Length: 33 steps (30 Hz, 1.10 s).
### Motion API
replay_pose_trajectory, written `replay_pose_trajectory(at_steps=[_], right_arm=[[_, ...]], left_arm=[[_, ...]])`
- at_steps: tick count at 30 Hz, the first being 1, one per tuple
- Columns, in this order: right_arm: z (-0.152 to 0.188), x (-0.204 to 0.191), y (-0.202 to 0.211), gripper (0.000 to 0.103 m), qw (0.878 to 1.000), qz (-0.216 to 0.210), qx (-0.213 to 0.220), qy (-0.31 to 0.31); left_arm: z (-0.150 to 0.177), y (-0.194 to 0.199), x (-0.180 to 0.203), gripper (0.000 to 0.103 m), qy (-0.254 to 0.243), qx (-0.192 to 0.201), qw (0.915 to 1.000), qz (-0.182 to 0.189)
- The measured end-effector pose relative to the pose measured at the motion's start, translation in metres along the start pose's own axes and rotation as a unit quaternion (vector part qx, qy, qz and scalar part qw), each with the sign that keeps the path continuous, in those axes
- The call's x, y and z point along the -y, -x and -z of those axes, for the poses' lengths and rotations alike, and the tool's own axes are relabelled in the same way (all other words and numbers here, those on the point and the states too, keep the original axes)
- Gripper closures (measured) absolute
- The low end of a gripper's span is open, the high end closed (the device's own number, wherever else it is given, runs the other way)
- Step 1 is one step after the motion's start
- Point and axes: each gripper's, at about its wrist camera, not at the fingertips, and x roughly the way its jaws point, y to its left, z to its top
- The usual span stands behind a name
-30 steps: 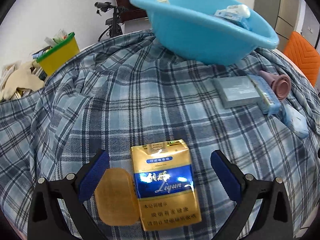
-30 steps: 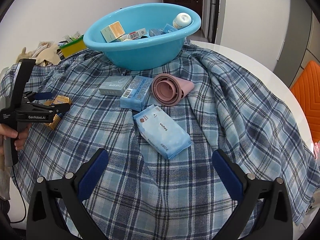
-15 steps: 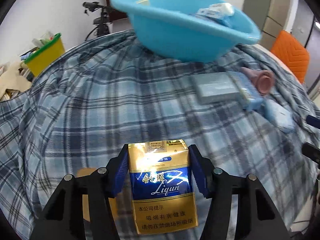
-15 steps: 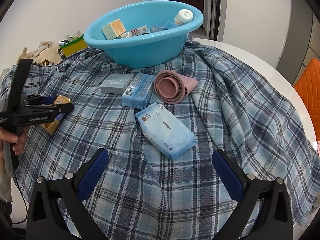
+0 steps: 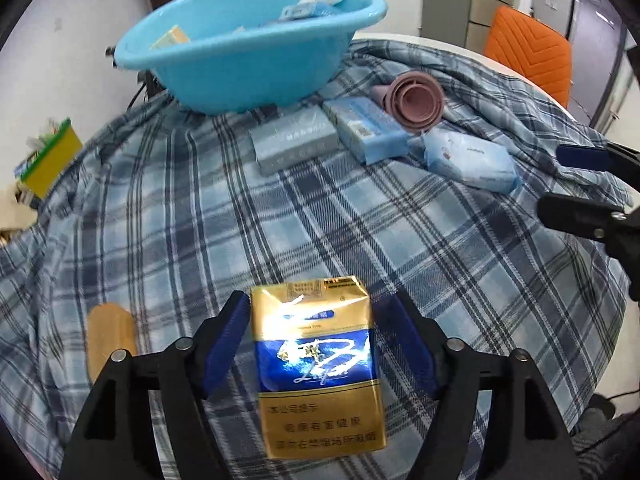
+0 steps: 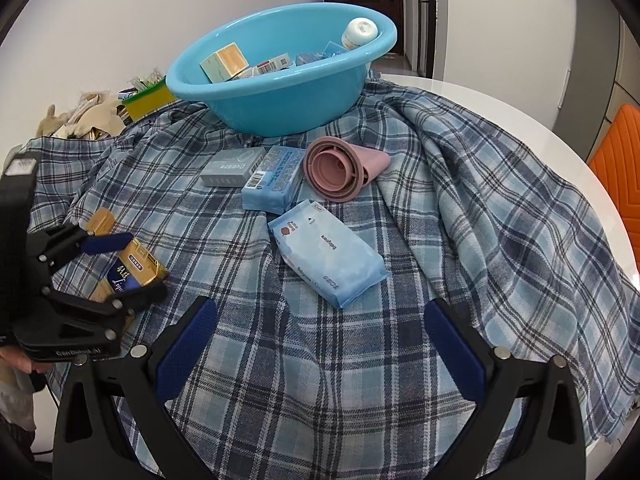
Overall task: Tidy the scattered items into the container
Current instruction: 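Close the left gripper on the Liqun pack and lift it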
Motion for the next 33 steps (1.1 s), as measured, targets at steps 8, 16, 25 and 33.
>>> replay_pose_trajectory(at_steps=[8, 16, 25, 33], right_arm=[[0.003, 0.007, -0.001, 0.000, 1.000, -0.002, -0.002, -0.013], [0.001, 0.006, 0.000, 0.000, 1.000, -0.005, 0.002, -0.014], [0.000, -0.001, -0.001, 0.000, 1.000, -0.010, 0.003, -0.008], [0.002, 0.006, -0.004, 0.000, 1.000, -0.011, -0.003, -0.022]], left_arm=[[0.002, -0.004, -0.012, 0.024, 0.045, 0.004, 0.9990, 0.005], [0.004, 0.001, -0.014, 0.044, 0.060, 0.012, 0.9979, 0.023], [0.005, 0.013, -0.010, 0.046, 0.054, 0.027, 0.9978, 0.025], [0.007, 0.023, -0.009, 0.053, 0.050, 0.043, 0.9973, 0.033]])
